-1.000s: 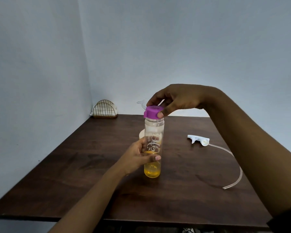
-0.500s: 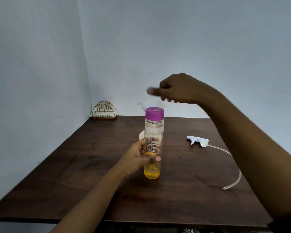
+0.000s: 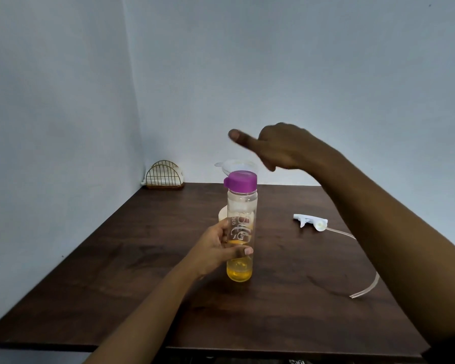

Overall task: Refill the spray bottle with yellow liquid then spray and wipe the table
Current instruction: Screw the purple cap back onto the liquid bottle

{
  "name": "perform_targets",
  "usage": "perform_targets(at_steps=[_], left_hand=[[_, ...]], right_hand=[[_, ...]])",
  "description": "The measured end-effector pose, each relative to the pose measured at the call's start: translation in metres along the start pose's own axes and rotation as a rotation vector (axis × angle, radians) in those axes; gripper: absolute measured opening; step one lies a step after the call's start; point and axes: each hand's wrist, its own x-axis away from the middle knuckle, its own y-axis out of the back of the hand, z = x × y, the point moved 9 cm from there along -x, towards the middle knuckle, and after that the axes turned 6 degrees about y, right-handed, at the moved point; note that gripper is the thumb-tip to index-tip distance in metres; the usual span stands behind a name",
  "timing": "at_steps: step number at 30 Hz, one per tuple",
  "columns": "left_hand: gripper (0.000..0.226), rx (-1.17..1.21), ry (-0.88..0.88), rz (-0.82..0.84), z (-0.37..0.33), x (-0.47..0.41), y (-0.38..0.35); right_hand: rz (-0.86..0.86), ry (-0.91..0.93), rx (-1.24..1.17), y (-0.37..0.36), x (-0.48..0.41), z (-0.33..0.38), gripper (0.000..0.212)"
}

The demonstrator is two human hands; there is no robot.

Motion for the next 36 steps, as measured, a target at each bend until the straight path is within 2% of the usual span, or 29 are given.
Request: perform_targets(at_steps=[2, 4, 6, 7, 9, 11, 12, 15, 17, 18, 19, 20, 21, 23, 24, 26, 29, 34, 36], left_hand=[[0.060, -0.003, 0.007, 0.003, 0.000, 0.000, 0.000], [0.058, -0.009, 0.011, 0.006, 0.000, 0.000, -0.001], [0.058, -0.018, 0.013, 0.006, 0.000, 0.000, -0.001], [0.059, -0.023, 0.019, 0.005, 0.000, 0.000, -0.001], [0.061, -0.033, 0.027, 0.005, -0.001, 0.000, -0.001], [0.059, -0.031, 0.017, 0.008, -0.001, 0.000, -0.001], [0.058, -0.027, 0.013, 0.007, -0.001, 0.000, -0.001], [0.057, -0.022, -0.002, 0.000, -0.001, 0.001, 0.000], [0.059, -0.032, 0.005, 0.002, 0.000, 0.000, 0.001], [0.061, -0.035, 0.010, 0.004, 0.001, 0.000, 0.001], [0.061, -0.036, 0.012, 0.006, 0.001, 0.000, 0.001], [0.061, -0.034, 0.010, 0.008, 0.001, 0.000, 0.001], [0.060, -0.032, 0.007, 0.008, 0.000, 0.000, 0.001], [0.059, -0.032, 0.006, 0.008, 0.000, 0.000, 0.000], [0.059, -0.034, 0.007, 0.006, 0.000, 0.001, 0.001], [0.058, -0.041, 0.002, 0.003, 0.000, 0.000, 0.001], [0.061, -0.059, -0.015, -0.021, -0.002, -0.001, 0.001], [0.068, -0.083, -0.039, -0.075, -0.002, -0.001, 0.004], [0.066, -0.084, -0.041, -0.067, -0.002, -0.001, 0.004]], right_hand=[[0.052, 0.086, -0.195, 0.004, 0.001, -0.003, 0.069], [0.285, 0.243, -0.331, -0.009, 0.011, 0.006, 0.025], [0.497, 0.313, -0.412, -0.027, 0.022, 0.013, 0.045], [0.538, 0.314, -0.431, -0.035, 0.024, 0.014, 0.051], [0.486, 0.313, -0.414, -0.038, 0.020, 0.016, 0.046], [0.366, 0.269, -0.328, -0.034, 0.013, 0.015, 0.033], [0.309, 0.230, -0.263, -0.032, 0.011, 0.014, 0.033], [0.081, 0.137, -0.046, -0.022, 0.008, 0.012, 0.070], [-0.050, 0.082, -0.042, -0.008, 0.010, 0.005, 0.085], [-0.063, 0.085, -0.077, -0.003, 0.010, 0.001, 0.082], [-0.020, 0.117, -0.151, -0.004, 0.010, -0.001, 0.069], [0.086, 0.169, -0.243, -0.009, 0.011, 0.001, 0.051], [0.230, 0.220, -0.320, -0.019, 0.015, 0.006, 0.042], [0.421, 0.254, -0.428, -0.036, 0.022, 0.010, 0.051], [0.430, 0.260, -0.450, -0.040, 0.023, 0.012, 0.052], [0.337, 0.265, -0.434, -0.040, 0.019, 0.012, 0.045], [0.144, 0.170, -0.327, -0.035, 0.015, 0.008, 0.039], [-0.130, -0.035, 0.079, -0.029, 0.018, 0.018, 0.056], [-0.178, -0.096, 0.211, -0.028, 0.023, 0.022, 0.065]])
